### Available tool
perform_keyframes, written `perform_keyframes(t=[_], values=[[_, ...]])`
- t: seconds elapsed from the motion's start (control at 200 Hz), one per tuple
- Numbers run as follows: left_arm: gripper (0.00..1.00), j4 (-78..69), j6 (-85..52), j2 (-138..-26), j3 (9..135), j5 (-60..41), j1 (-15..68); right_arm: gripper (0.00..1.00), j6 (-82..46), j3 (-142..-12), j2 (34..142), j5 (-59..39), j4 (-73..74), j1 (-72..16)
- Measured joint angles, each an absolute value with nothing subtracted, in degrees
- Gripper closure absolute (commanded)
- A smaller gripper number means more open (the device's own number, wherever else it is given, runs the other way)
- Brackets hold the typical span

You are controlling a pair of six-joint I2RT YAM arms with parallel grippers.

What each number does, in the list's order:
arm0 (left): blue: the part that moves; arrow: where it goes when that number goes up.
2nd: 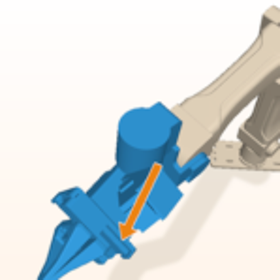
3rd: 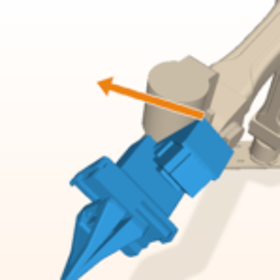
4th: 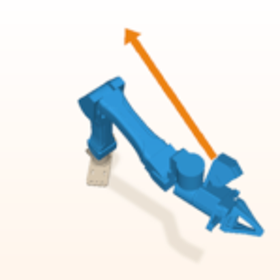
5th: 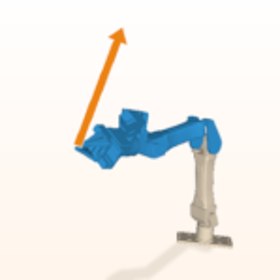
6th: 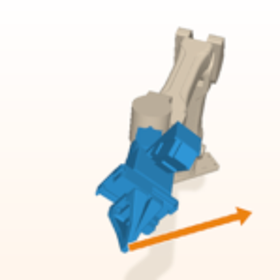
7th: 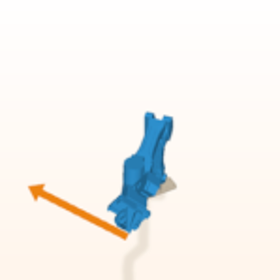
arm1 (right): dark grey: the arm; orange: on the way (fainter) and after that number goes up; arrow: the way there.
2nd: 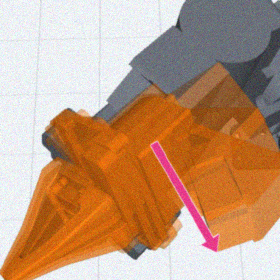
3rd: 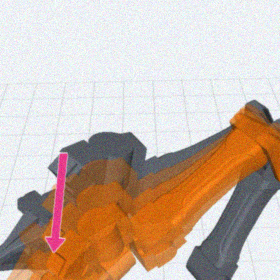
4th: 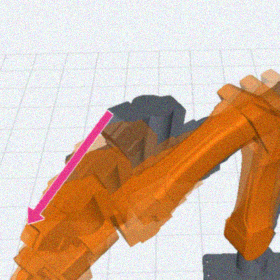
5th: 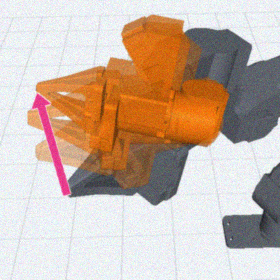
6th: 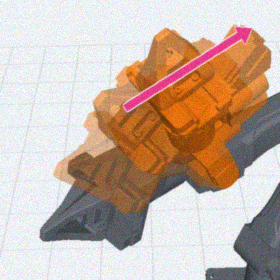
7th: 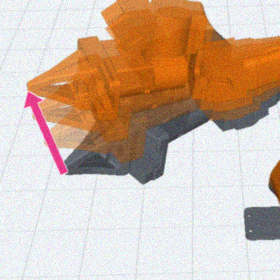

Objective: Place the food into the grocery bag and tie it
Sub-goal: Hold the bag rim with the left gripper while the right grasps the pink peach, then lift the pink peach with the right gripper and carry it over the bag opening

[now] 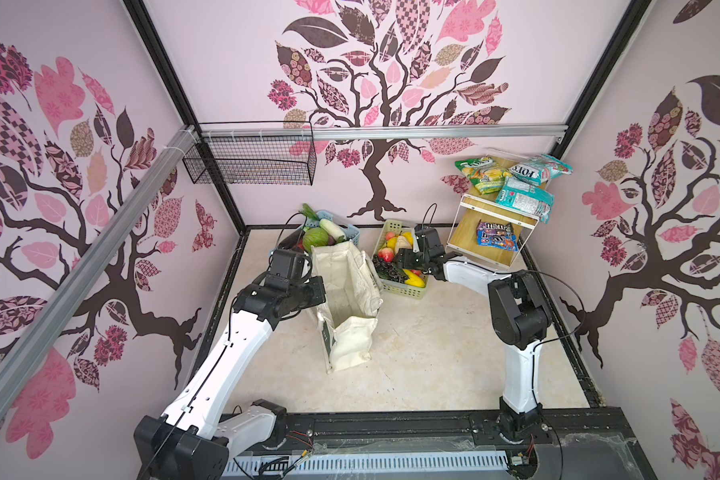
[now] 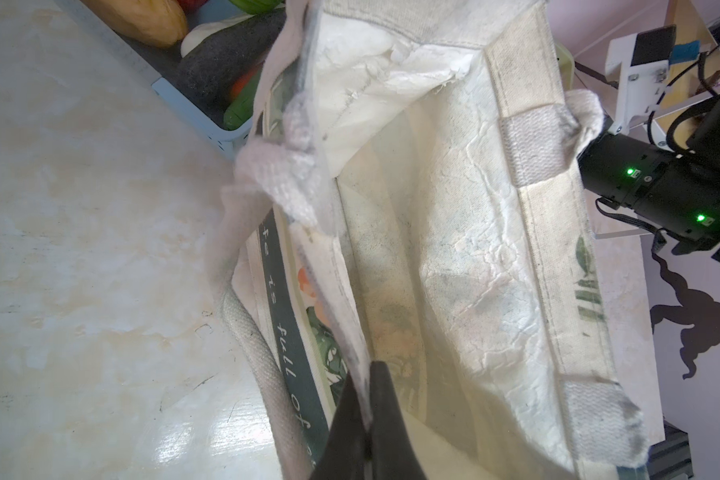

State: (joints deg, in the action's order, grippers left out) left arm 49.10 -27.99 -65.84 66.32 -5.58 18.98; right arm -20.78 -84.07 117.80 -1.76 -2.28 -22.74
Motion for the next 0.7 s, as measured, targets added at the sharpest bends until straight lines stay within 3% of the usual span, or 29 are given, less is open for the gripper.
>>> perform_keyframes(t=[0.345,0.7], values=[[0.95,45.06,-27.11,-65.71,63.81,-10.79,18.98,0.28,-19.81,-83.68,116.68,1.45,-4.14,-22.76],[0.96,43.68,-26.48,-65.71,63.37,-13.80,18.98,0.28,-15.77,-83.48,105.23,4.51,-9.52,-22.76]])
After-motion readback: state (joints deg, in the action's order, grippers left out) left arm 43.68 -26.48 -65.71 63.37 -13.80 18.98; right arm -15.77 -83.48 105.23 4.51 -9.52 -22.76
